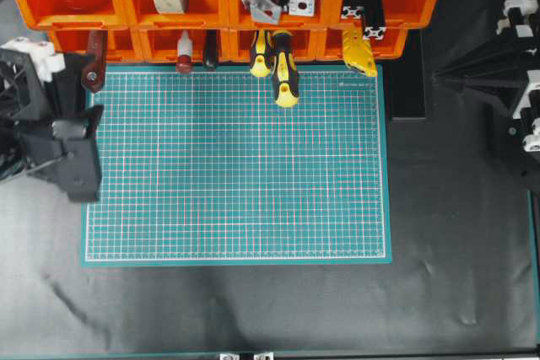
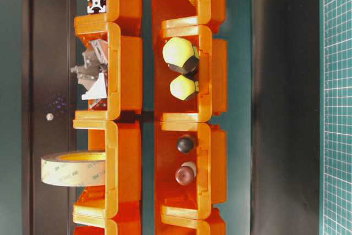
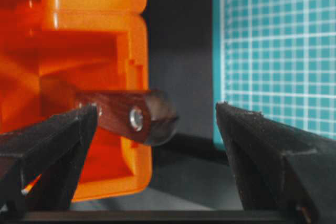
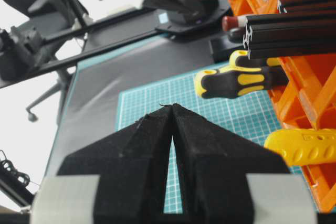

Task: Pick scraper from container rack with left arm.
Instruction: 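Close the left gripper on the scraper's wooden handle end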

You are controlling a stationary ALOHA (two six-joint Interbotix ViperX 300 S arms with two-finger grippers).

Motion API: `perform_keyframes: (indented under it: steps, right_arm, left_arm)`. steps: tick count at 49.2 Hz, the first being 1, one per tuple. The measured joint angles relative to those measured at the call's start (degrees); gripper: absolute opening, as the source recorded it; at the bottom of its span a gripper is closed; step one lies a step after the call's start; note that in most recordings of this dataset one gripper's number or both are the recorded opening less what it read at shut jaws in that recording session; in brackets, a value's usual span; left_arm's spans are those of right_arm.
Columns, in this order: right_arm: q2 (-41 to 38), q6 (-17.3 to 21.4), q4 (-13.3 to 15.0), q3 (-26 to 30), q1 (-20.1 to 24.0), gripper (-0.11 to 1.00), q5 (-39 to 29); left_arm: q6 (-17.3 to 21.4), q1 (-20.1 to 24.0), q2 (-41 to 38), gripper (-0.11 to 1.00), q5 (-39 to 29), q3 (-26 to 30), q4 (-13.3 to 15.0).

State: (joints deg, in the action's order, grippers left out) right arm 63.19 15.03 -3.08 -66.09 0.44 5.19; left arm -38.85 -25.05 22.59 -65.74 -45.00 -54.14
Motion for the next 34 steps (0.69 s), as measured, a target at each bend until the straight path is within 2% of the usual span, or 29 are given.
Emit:
perform_keyframes:
  steps: [8,12,15,21,23,34]
  right_arm:
    - [0.09,0.00,0.00,-0.53,0.00,-0.01,-0.09]
    - [0.09,0.00,0.09,-0.62,0.00,-0.01,-0.09]
    - [0.18,-0.09,0.09,-0.70,0.00,-0.01,-0.09]
    - [0.18,0.00,0.00,-0.79,0.00,-0.01,-0.09]
    - [0.09,0.00,0.00,-0.79,0.00,-0.01,-0.09]
    - [0.18,-0.09,0.09,-0.88,0.00,-0.01,-0.09]
  left_arm:
    - [0.09,0.88,-0.18,0.91,-0.18,-0.62,0.00]
    - [-0.09,0.88,-0.18,0.86,-0.35,-0.62,0.00]
    - [0.00,0.79,-0.18,0.77,-0.35,-0.62,0.00]
    - [0.09,0.53,-0.18,0.43,-0.70,-0.18,-0.09]
    - [0.26,0.00,-0.09,0.36,-0.70,0.09,-0.26]
    - [0.53,-4.22,1.05,0.34,-3.08,2.46,-0.18]
